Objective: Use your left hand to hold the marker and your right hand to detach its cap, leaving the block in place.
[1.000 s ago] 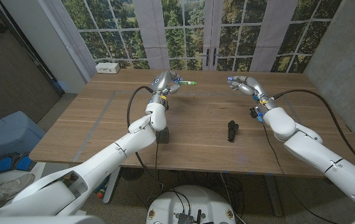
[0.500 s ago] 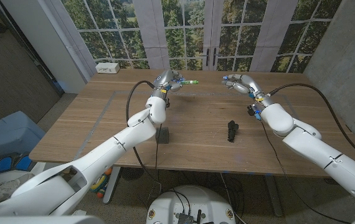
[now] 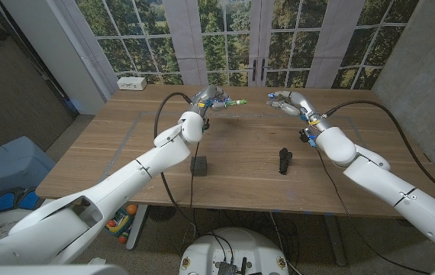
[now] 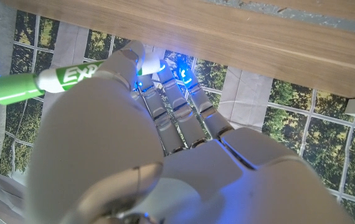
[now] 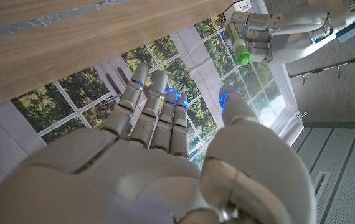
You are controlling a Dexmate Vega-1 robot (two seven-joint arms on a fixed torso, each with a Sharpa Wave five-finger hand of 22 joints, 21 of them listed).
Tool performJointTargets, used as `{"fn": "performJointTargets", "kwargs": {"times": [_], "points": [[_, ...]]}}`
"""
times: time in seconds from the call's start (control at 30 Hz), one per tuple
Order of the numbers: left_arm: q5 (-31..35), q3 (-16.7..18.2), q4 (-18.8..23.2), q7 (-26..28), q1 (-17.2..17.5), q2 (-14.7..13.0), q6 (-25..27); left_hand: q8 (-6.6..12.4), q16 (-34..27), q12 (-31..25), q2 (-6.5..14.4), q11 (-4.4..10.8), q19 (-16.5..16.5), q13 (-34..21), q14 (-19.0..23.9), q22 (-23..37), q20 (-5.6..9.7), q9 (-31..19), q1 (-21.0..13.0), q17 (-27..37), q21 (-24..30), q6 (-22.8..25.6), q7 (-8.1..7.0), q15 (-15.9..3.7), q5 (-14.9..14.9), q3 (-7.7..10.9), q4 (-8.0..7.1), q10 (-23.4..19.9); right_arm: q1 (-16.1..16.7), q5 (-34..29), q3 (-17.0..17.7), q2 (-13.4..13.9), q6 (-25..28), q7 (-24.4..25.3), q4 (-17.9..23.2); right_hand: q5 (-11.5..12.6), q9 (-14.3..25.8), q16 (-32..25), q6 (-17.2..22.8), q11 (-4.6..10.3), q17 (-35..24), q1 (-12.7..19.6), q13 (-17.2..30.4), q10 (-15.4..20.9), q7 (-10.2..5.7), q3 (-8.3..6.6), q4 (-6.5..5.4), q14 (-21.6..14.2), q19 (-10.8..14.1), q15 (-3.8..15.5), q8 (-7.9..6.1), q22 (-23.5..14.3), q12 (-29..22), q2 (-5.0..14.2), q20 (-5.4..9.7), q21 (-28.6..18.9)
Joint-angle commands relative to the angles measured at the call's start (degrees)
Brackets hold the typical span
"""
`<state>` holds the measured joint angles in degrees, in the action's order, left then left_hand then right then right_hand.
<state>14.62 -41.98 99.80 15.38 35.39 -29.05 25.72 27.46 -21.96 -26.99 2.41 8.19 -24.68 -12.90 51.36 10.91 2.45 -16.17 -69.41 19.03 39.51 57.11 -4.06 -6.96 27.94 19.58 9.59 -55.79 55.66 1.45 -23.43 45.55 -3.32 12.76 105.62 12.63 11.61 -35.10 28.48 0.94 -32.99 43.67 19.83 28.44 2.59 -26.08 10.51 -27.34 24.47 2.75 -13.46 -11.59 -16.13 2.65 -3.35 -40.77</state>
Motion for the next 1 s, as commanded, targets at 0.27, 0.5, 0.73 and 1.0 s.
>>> {"fn": "performJointTargets", "kwargs": {"times": [0.27, 0.5, 0.73, 1.0], "points": [[-8.1, 1.55, 1.03, -3.58, -0.51, -0.16, 0.16, 0.56, 0.06, 0.6, 0.69, 3.36, 0.26, -19.8, -0.16, 0.14, 3.81, -8.5, -0.69, 0.41, 0.59, 2.5, 2.43, -6.99, 0.67, -0.54, -0.11, -14.79, -1.17, -2.65, -1.77, -1.77, -3.99, 0.27, -2.46, -0.69, 0.19, -2.61, -0.16, 1.34, -2.36, 3.37, 0.79, 0.37, -0.51, 0.71, 0.1, -1.84, 1.39, 5.44, 0.23, -0.41, -0.73, -0.4, 0.93, -1.36], [-10.2, 1.88, 1.33, -3.44, -0.49, -0.16, 1.13, 0.56, 0.12, 0.78, 0.73, 3.32, 0.37, -20.05, -0.18, 0.12, 3.71, -8.52, -0.78, 0.55, 0.73, 2.36, 2.57, -6.99, 0.99, -0.67, -0.11, -14.92, -1.5, -3.77, -2.21, -2.74, -6.22, 0.85, -3.78, -1.2, 0.25, -4.23, -0.64, 1.97, -4.33, 4.77, 1.34, 0.11, -1.83, 1.6, -0.43, -1.7, 2.02, 5.69, 0.39, -0.55, -0.83, -0.81, 1.15, -2.39], [-11.35, 1.75, 1.64, -3.26, -0.81, -0.49, 1.61, 0.64, 0.18, 0.89, 0.75, 3.3, 0.4, -20.29, -0.17, 0.1, 3.68, -8.64, -0.82, 0.64, 0.84, 2.3, 2.63, -6.99, 1.19, -0.77, -0.12, -14.97, -1.84, -5.08, -2.56, -3.53, -8.96, 1.36, -4.82, -1.51, 0.35, -4.14, 0.41, 1.85, -4.13, 6.07, 1.96, 0.48, -0.45, 1.56, -0.53, -3.76, 4.73, 7.29, -0.08, -0.66, -1.2, -1.55, 4.62, -4.36], [-11.9, 0.88, 1.85, -3.96, -1.87, -0.84, 3.32, 0.65, 0.31, 1.04, 0.81, 3.28, 0.49, -20.68, -0.19, 0.09, 3.58, -8.6, -0.89, 0.71, 1.01, 2.29, 2.66, -6.99, 1.52, -0.91, -0.13, -15.03, -2.3, -7.91, -3.03, -5.9, -13.35, 4.33, -7.22, -1.64, 0.51, -4.42, 2.02, 2.25, -3.97, 8.31, 2.71, 2.39, -0.88, 0.84, -0.44, -7.23, 7.74, 9.12, -0.8, -0.81, -2.18, -1.12, 7.94, -6.68]]}}
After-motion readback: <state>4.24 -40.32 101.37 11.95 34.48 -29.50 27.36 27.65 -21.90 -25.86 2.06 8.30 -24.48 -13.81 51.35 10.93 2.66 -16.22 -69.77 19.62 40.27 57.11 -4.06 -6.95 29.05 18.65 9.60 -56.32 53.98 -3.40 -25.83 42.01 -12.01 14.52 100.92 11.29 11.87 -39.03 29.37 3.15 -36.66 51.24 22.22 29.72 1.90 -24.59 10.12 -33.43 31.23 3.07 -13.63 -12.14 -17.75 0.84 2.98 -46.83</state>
